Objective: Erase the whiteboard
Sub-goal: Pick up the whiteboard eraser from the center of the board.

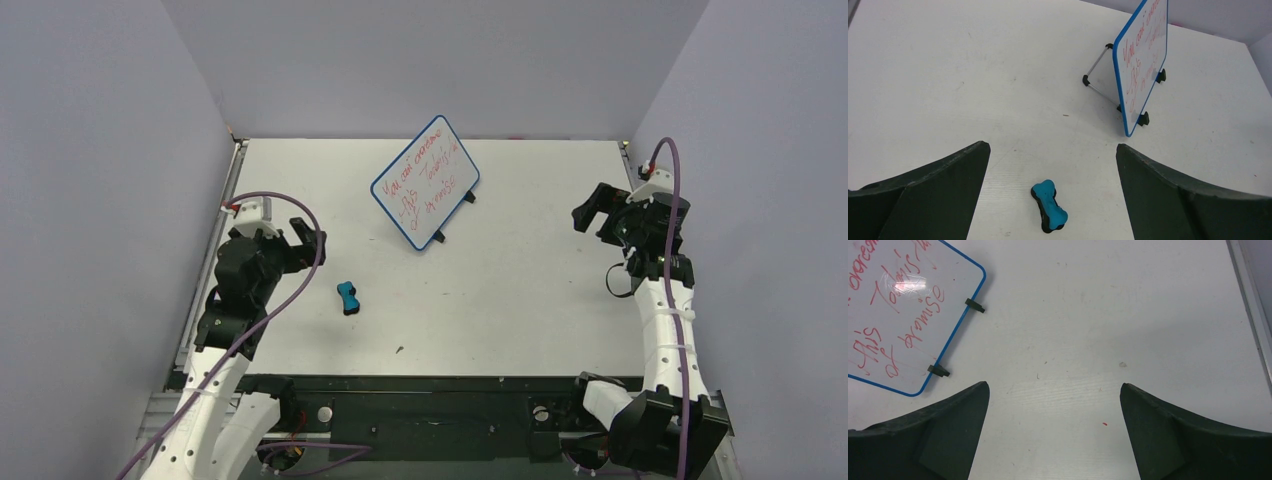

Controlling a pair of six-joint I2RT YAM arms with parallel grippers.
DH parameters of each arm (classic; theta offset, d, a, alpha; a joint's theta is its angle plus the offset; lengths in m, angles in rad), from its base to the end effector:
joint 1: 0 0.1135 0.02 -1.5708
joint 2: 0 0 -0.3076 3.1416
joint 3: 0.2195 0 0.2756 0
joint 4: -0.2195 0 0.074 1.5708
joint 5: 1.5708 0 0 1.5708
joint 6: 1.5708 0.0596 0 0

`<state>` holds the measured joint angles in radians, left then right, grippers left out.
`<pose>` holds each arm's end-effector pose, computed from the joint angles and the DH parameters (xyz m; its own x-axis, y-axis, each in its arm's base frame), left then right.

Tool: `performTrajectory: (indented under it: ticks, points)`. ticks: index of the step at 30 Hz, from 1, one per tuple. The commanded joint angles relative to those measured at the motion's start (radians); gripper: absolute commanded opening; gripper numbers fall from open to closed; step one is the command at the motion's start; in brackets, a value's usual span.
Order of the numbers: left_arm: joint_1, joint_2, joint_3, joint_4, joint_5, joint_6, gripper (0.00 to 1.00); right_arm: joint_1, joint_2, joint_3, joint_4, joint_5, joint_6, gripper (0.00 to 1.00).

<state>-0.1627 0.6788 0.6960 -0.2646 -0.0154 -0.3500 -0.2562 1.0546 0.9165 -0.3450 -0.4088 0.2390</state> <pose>0.1758 -0.0279 0.3385 -0.2775 -0.3019 -0.9121 0.0555 0.9427 -0.3289 0.2544 -0.0422 0.3437 -0.4622 0.3456 -0.8167 0.0015 0.9212 0.3890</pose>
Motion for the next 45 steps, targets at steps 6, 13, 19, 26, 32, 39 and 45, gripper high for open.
performTrajectory:
  ticks: [6, 13, 19, 26, 32, 39, 45]
  points:
    - [-0.002, 0.029, -0.011, -0.027, 0.115, -0.124, 0.97, 0.057, -0.022, 0.028, -0.022, -0.343, -0.234, 1.00]
    - [0.000, 0.050, 0.017, -0.091, 0.116, -0.123, 0.97, 0.387, 0.037, 0.087, -0.208, -0.406, -0.621, 1.00]
    - [0.005, 0.050, 0.051, -0.163, 0.084, -0.070, 0.97, 0.684, 0.243, 0.263, -0.432, -0.282, -0.849, 1.00]
    - [0.037, 0.001, 0.068, -0.215, 0.009, -0.093, 0.98, 1.058, 0.451, 0.399, -0.441, -0.090, -0.878, 1.00]
    - [0.136, 0.069, 0.000, -0.185, 0.183, -0.209, 0.98, 1.116, 0.564, 0.512, -0.388, -0.113, -0.676, 0.98]
    - [0.059, 0.262, -0.029, -0.262, 0.107, -0.320, 0.99, 1.096, 0.566, 0.457, -0.299, -0.123, -0.563, 0.98]
    - [-0.136, 0.340, 0.087, -0.451, -0.344, -0.476, 0.99, 1.045, 0.571, 0.398, -0.175, -0.121, -0.455, 0.96]
